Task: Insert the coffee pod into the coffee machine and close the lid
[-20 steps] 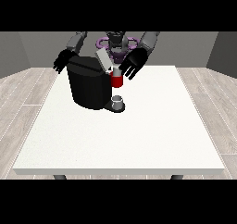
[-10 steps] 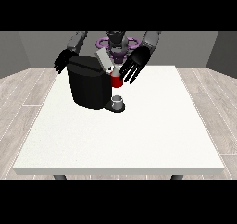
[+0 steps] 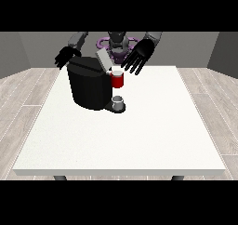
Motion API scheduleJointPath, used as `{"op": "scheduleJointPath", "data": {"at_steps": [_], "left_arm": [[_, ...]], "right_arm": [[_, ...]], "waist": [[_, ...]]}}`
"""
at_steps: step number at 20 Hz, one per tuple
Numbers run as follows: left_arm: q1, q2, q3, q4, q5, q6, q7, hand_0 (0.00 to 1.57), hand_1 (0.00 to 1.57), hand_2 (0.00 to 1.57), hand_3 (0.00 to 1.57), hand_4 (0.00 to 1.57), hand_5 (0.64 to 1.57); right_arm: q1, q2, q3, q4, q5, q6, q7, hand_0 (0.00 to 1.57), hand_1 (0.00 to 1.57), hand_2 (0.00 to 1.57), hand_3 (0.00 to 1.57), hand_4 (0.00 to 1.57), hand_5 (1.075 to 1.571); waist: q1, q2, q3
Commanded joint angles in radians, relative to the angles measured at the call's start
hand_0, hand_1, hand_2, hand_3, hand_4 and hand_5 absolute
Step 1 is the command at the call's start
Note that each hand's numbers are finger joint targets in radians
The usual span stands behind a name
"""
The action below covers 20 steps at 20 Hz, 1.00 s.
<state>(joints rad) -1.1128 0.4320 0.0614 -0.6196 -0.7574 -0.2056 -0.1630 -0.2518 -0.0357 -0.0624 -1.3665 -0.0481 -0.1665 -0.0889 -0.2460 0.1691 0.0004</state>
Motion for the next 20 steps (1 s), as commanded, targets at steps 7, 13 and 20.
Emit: {"op": "scheduleJointPath", "data": {"at_steps": [7, 13, 20], "left_arm": [[0.173, -0.12, 0.175, 0.009, 0.203, 0.022, -0.009, 0.0, 0.0, 0.0, 0.0, 0.0, 1.571], [0.291, -0.261, 0.274, -0.008, 0.369, -0.005, -0.078, 0.0, 0.0, 0.0, 0.0, 0.0, 1.571], [0.454, -0.316, 0.304, -0.029, 0.448, -0.04, -0.119, 0.0, 0.0, 0.0, 0.0, 0.23, 1.571]], "right_arm": [[0.159, 0.005, 0.021, -0.055, -0.016, 0.037, -0.014, 0.0, 0.0, 0.0, 0.0, 0.49, 1.571], [0.144, -0.069, 0.004, -0.062, -0.015, 0.075, 0.042, 0.0, 0.0, 0.0, 0.0, 0.35, 1.571], [0.109, -0.114, 0.023, -0.139, -0.015, 0.121, 0.103, 0.0, 0.0, 0.0, 0.0, 0.04, 1.571]], "waist": [[0.064, -0.2, -0.0015], [0.181, -0.321, -0.0014], [0.261, -0.406, -0.0009]]}}
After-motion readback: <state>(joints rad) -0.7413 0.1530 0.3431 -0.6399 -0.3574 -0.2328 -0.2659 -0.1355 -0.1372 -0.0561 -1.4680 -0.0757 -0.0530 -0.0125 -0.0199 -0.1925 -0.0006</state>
